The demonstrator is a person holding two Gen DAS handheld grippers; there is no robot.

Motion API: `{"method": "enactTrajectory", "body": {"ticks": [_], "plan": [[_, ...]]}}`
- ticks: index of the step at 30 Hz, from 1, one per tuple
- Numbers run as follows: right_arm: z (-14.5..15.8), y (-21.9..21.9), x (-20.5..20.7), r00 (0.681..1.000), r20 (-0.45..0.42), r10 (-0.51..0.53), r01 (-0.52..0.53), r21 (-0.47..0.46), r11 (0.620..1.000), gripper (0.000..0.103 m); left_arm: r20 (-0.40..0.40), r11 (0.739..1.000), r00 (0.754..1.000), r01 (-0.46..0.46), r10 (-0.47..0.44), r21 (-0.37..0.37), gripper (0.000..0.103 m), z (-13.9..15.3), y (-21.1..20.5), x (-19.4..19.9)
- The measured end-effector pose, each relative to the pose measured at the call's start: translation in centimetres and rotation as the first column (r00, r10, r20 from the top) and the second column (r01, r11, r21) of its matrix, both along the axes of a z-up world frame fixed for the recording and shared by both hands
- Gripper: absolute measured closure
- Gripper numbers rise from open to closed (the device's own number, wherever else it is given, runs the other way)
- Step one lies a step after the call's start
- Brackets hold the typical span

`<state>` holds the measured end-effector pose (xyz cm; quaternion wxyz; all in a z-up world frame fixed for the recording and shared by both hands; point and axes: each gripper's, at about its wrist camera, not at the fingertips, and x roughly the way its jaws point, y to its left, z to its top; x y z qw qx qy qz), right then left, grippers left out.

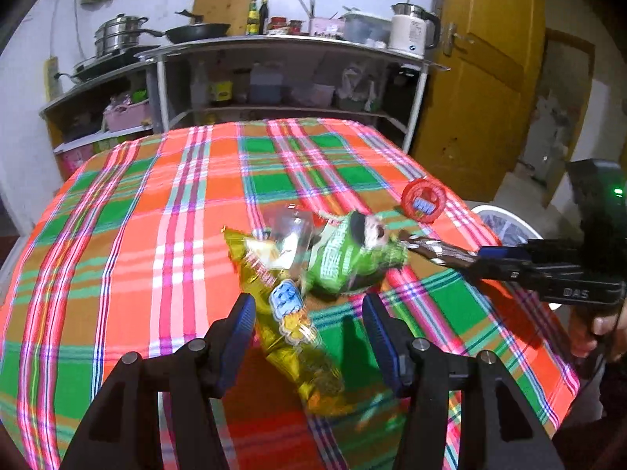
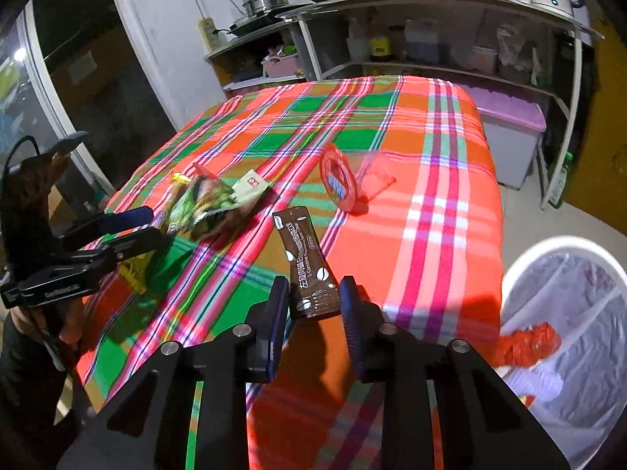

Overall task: Collect trash
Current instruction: 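Lift the gold wrapper and brown wrapper off the table with both grippers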

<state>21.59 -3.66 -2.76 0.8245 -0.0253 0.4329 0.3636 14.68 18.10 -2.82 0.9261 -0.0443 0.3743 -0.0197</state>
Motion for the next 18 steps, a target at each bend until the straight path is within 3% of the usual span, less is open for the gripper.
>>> {"method": "enactTrajectory", "body": {"ticks": [3,5,18], "plan": [[0.0,-0.7,-0.7,1.000,-0.003,-0.011,0.011,0.006,1.000,0.075,-0.026,0.998,0.998,-0.061,0.061,-0.005,0.053,-0.5,0.1,-0.2],[-0.1,-1.1,-1.0,1.000,-0.006,-0.019,0.019,0.008,1.000,0.075,-0.055,0.995,0.994,-0.094,0.093,-0.016,0.068,-1.0,0.2,-0.2],[1.2,-3.5,-3.1,0.998,0.007,-0.058,0.057,0.052,0.997,0.075,-0.010,0.985,0.985,-0.170,0.170,-0.012,0.078,-0.7,-2.8,-3.3]]}}
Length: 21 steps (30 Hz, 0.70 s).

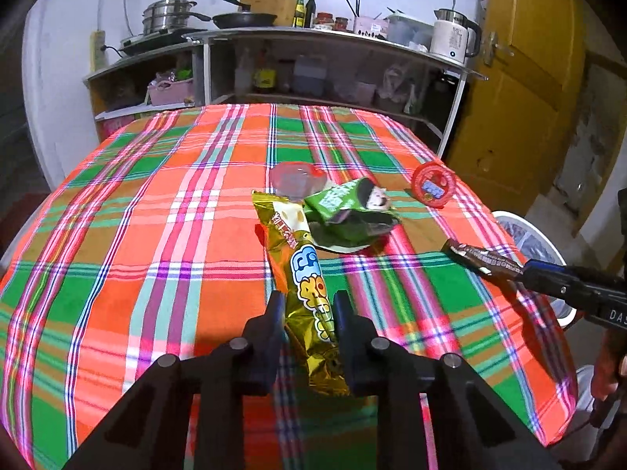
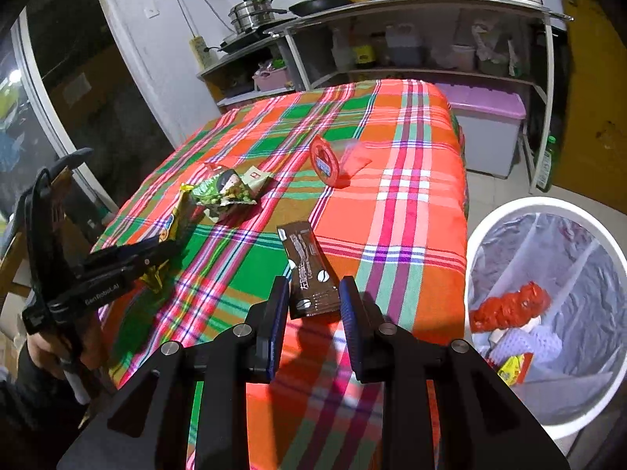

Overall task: Collect trash
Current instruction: 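Lift the gold wrapper and brown wrapper off the table with both grippers, then carry the gold and brown wrappers over the bin and release both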

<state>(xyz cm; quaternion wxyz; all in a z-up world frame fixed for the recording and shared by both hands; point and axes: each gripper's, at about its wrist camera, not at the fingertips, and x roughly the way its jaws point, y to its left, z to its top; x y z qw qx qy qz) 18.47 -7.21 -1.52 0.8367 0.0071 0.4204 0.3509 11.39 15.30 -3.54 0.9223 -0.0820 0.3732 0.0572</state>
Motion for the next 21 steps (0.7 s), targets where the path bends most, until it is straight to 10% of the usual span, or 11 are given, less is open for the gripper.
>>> {"method": "enactTrajectory", "body": {"ticks": [21], "plan": [[2.4,-3.0,-3.9,0.998,0.054,-0.026,0.024,0.034,0.999,0.076,0.081,0.999,0.997,0.006,-0.010,0.041,0.086,3.8,-4.6,-4.3]]}}
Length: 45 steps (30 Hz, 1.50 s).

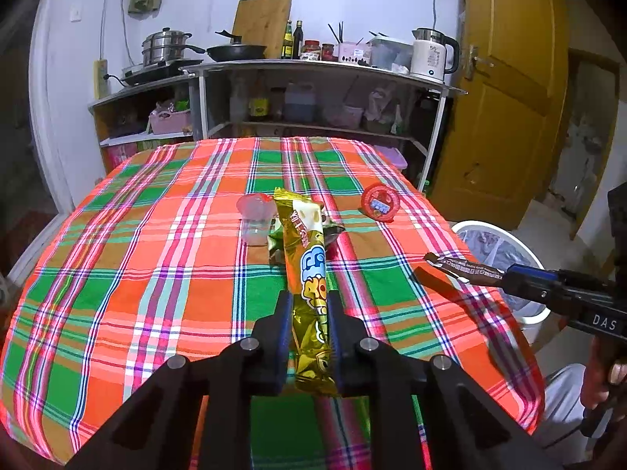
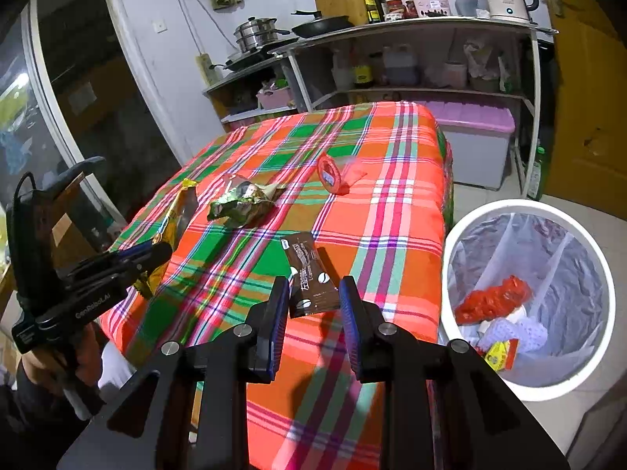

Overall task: Collect trash
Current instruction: 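Carry the gold and brown wrappers over the bin and release both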

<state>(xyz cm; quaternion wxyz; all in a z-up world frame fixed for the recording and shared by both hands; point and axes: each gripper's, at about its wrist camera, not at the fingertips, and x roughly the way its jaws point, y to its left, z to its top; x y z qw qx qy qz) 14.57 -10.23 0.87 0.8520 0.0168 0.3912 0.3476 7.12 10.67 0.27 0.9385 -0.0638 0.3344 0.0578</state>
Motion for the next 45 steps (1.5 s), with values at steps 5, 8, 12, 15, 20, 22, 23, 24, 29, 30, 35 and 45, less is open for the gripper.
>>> {"method": "enactTrajectory", "body": {"ticks": [5,8,12,15,20,22,23,24,29,30,35,45], "plan": [[0.4,-0.6,-0.5,1.000,0.013,-0.010,0.010,0.008,1.000,0.076,0.015,1.000,1.000,0.015,-0.015,0.002,0.087,0.6,-0.6,-0.5],[0.8,-0.9,-0.8,1.000,0.021,-0.016,0.016,0.015,1.000,0.076,0.023,1.000,0.999,0.023,-0.023,-0.002,0.087,0.9,-1.0,-0.9],[1.2,-1.7,-1.1,0.999,0.033,-0.030,0.029,0.026,0.999,0.076,0.034,0.999,0.999,0.040,-0.040,-0.001,0.087,1.4,-1.8,-1.2],[1.5,-2.3,-1.3,0.998,0.040,-0.044,0.043,0.035,0.998,0.076,0.039,0.998,0.997,0.061,-0.061,0.001,0.087,1.7,-2.6,-1.2],[1.9,-3.6,-1.7,0.996,0.049,-0.073,0.071,0.048,0.996,0.076,0.046,0.995,0.994,0.099,-0.099,0.005,0.087,2.2,-4.3,-0.8],[2.1,-4.3,-1.7,0.995,0.052,-0.089,0.086,0.053,0.995,0.076,0.048,0.993,0.992,0.116,-0.117,0.006,0.087,2.3,-5.1,-0.5],[2.1,-4.7,-1.8,0.994,0.054,-0.097,0.094,0.055,0.994,0.076,0.050,0.992,0.991,0.127,-0.127,0.007,0.087,2.4,-5.6,-0.3],[2.2,-5.1,-1.8,0.993,0.054,-0.105,0.102,0.057,0.993,0.076,0.051,0.990,0.989,0.139,-0.139,0.007,0.087,2.4,-6.0,-0.1],[2.4,-7.2,-1.7,0.987,0.056,-0.151,0.148,0.066,0.987,0.076,0.054,0.983,0.981,0.185,-0.185,0.007,0.087,2.5,-8.0,1.0],[2.4,-7.5,-1.7,0.986,0.055,-0.159,0.155,0.067,0.986,0.076,0.053,0.981,0.979,0.194,-0.194,0.007,0.087,2.5,-8.4,1.3],[2.0,-9.9,-1.3,0.976,0.041,-0.215,0.211,0.076,0.974,0.076,0.046,0.969,0.968,0.245,-0.245,0.012,0.087,2.3,-10.5,2.6],[0.5,-13.4,0.0,0.954,-0.006,-0.300,0.300,0.080,0.951,0.076,0.016,0.944,0.944,0.331,-0.331,0.003,0.087,0.8,-14.2,5.6]]}}
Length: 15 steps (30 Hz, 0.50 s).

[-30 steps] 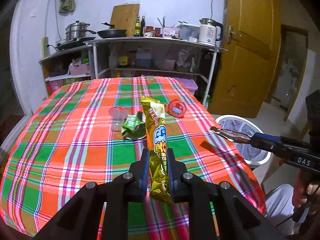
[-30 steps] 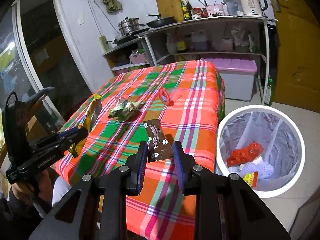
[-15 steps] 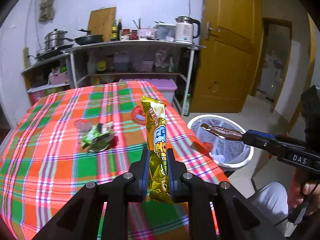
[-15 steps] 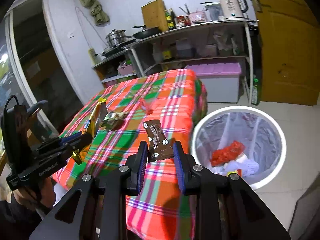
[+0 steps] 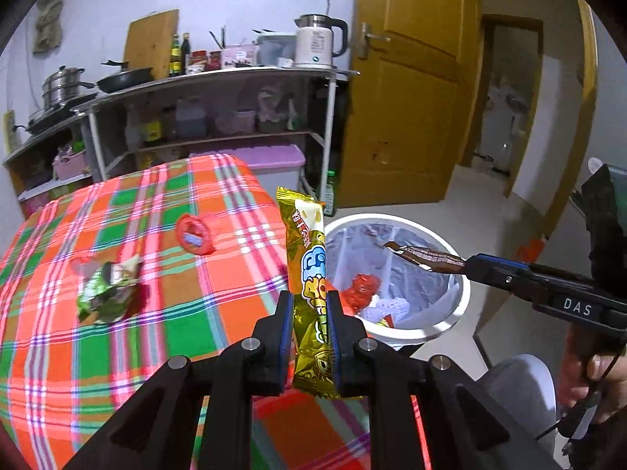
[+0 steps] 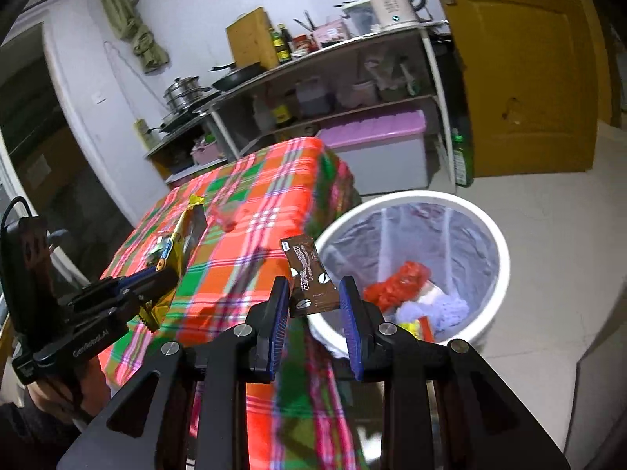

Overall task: Collect trash
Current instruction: 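Carry the gold and brown wrappers over the bin and release both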

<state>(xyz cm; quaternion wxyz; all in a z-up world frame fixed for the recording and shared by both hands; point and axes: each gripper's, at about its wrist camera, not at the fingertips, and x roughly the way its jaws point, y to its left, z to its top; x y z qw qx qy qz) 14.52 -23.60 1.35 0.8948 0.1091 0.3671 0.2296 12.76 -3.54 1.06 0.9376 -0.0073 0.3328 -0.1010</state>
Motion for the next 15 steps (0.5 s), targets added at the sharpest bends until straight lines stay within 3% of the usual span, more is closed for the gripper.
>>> {"method": "enactTrajectory", "body": {"ticks": [15], "plan": [[-3.4,-3.5,2.9,0.992,-0.074,-0.098,0.096,-0.030,0.995,0.075,-0.098,0.992,0.987,0.124,-0.126,-0.026,0.087,-3.0,-4.7,5.0]]}}
